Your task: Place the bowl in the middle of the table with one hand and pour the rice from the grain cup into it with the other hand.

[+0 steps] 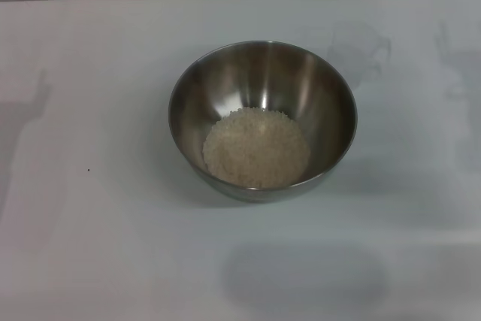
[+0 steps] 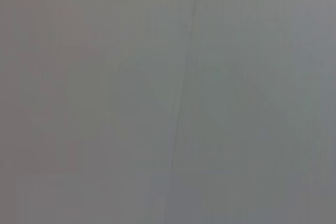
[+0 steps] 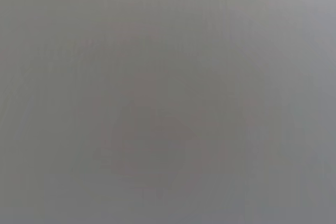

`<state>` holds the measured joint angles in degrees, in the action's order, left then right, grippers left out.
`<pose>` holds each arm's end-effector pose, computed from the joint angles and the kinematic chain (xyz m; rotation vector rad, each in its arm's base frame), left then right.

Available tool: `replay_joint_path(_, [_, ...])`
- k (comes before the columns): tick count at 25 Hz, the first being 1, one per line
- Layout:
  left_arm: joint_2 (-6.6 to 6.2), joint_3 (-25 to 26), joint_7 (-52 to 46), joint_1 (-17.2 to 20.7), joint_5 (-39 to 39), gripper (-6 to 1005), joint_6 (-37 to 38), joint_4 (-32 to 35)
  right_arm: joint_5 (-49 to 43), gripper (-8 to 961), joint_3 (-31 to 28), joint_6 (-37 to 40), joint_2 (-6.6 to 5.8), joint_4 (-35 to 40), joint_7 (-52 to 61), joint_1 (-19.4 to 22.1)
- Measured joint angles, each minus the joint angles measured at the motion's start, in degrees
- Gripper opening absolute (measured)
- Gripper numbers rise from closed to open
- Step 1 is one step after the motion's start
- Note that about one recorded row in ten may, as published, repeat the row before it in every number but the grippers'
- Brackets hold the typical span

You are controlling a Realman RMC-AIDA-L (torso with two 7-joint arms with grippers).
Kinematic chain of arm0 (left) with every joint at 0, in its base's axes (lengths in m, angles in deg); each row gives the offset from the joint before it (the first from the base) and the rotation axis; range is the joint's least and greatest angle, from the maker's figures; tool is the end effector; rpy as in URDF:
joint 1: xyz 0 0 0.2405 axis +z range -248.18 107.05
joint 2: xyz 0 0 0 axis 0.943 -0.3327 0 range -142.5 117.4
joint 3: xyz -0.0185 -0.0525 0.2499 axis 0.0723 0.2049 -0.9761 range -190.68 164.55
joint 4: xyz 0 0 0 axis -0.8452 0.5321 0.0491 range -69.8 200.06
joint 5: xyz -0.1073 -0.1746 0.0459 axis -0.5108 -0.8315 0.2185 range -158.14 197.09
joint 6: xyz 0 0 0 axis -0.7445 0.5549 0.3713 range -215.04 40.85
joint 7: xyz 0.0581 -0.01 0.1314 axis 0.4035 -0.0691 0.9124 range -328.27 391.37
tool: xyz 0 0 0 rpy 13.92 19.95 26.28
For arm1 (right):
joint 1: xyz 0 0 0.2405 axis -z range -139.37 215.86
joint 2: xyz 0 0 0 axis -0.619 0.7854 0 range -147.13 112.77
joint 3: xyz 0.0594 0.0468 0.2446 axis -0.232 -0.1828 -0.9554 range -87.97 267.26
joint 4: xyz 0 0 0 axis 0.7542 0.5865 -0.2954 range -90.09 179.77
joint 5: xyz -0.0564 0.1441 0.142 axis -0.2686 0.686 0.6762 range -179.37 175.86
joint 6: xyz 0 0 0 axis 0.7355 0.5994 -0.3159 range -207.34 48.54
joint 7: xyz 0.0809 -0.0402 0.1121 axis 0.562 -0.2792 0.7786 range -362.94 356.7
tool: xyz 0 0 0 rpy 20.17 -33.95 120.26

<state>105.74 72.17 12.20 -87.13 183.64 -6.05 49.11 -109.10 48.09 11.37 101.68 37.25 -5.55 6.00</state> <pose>-0.3265 0.3039 0.0509 -1.3585 -0.4176 -0.9992 0.2744 0.3496 0.0540 -1.2118 0.1307 0.8838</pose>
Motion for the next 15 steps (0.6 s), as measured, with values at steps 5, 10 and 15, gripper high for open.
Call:
replay_joint_path(5, [-0.02, 0.00, -0.39, -0.10, 0.10, 829, -1.35, -0.40, -0.26, 667, 0.30, 1.31, 0.16, 0.03, -0.02, 1.35])
replay_joint_path(10, [0.29, -0.01, 1.78, 0.16, 0.00, 829, -0.30, -0.42, -0.30, 668, 0.55, 0.99, 0.22, -0.03, -0.03, 1.82])
replay_joint_path(15, [0.35, -0.05, 2.18, 0.30, -0.08, 829, 0.48, -0.42, -0.32, 668, 0.67, 0.76, 0.23, 0.04, -0.03, 1.81])
